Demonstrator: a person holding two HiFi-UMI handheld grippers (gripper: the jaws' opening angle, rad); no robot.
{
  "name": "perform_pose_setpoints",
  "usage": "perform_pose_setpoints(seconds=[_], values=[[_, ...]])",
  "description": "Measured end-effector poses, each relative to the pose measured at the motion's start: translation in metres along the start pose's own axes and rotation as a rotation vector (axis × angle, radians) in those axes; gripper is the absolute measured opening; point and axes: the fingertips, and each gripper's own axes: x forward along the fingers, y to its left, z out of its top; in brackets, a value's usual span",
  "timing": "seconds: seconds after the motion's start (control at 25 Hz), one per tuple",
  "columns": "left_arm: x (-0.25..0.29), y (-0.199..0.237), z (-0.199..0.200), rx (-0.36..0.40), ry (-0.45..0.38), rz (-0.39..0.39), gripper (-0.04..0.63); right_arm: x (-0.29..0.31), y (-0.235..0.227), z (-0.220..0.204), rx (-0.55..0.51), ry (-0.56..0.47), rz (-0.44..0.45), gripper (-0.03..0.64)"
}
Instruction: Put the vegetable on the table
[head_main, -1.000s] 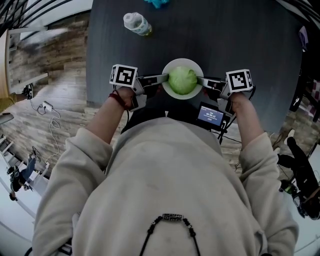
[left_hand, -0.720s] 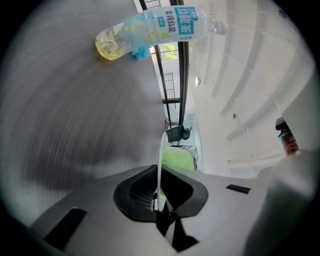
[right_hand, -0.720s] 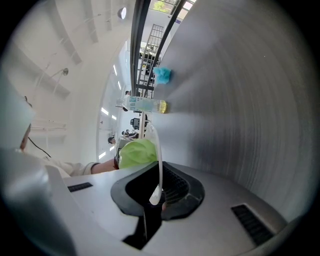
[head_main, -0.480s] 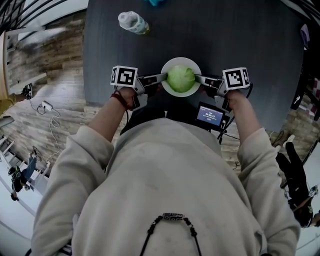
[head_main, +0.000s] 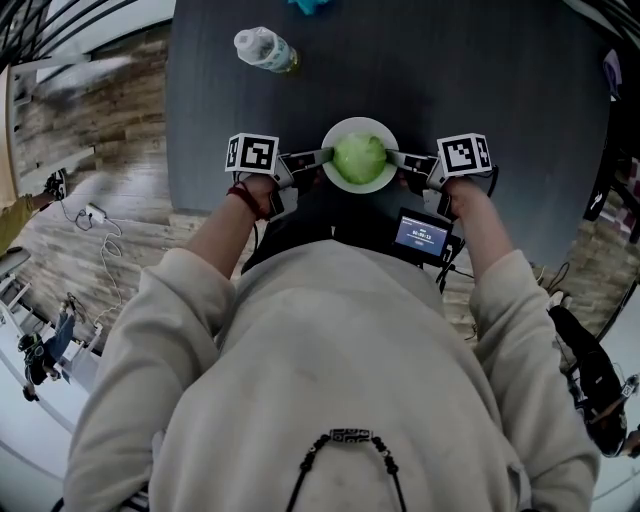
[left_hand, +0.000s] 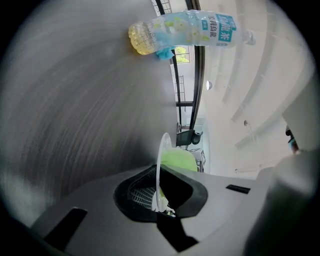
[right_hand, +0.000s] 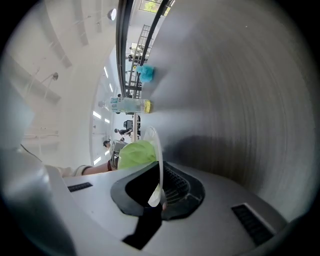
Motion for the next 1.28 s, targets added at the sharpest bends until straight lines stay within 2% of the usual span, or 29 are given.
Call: perform_pose_setpoints(seconds=[0.16, 0.36, 0.52, 0.68, 0.84, 0.92, 1.04, 1.16, 1.2, 1.28], values=[[0.001, 0.009, 0.001, -0.031, -0.007, 0.022, 0.018, 0.003, -0.007, 0.002, 0.031, -0.001, -0.022, 0.026], [0.004, 0.022, 0.001, -0.058, -0.015, 0.092, 0.018, 0.008, -0.018, 0.001, 0.053, -0.004, -0.081, 0.026], [0.004, 0.024, -0.001, -0.055, -0.004, 0.109, 0.018, 0.010, -0.023, 0.000, 0.047, -0.012, -0.113, 0.027], [0.007, 0.025, 0.000, -0.019, 0.006, 0.148, 0.019, 0.008, -0.026, 0.002, 0.053, -0.025, -0.123, 0.027], [0.006, 0.025, -0.002, 0.003, 0.035, 0.168, 0.034, 0.008, -0.029, 0.003, 0.066, -0.033, -0.183, 0.034], [0.005, 0.025, -0.002, 0.011, 0.046, 0.165, 0.059, 0.006, -0.033, 0.004, 0.063, -0.037, -0.238, 0.038], [0.004, 0.018, 0.000, 0.014, 0.031, 0.139, 0.151, -0.003, -0.037, 0.005, 0.052, -0.055, -0.291, 0.056], [-0.008, 0.012, 0.014, 0.011, -0.059, 0.123, 0.254, -0.014, -0.034, 0.012, 0.053, -0.118, -0.316, 0.146], [-0.014, 0.012, 0.018, 0.014, -0.086, 0.132, 0.273, -0.019, -0.034, 0.013, 0.048, -0.139, -0.338, 0.190], [-0.026, 0.014, 0.020, 0.039, -0.103, 0.162, 0.296, -0.032, -0.040, 0.012, 0.030, -0.167, -0.405, 0.213]])
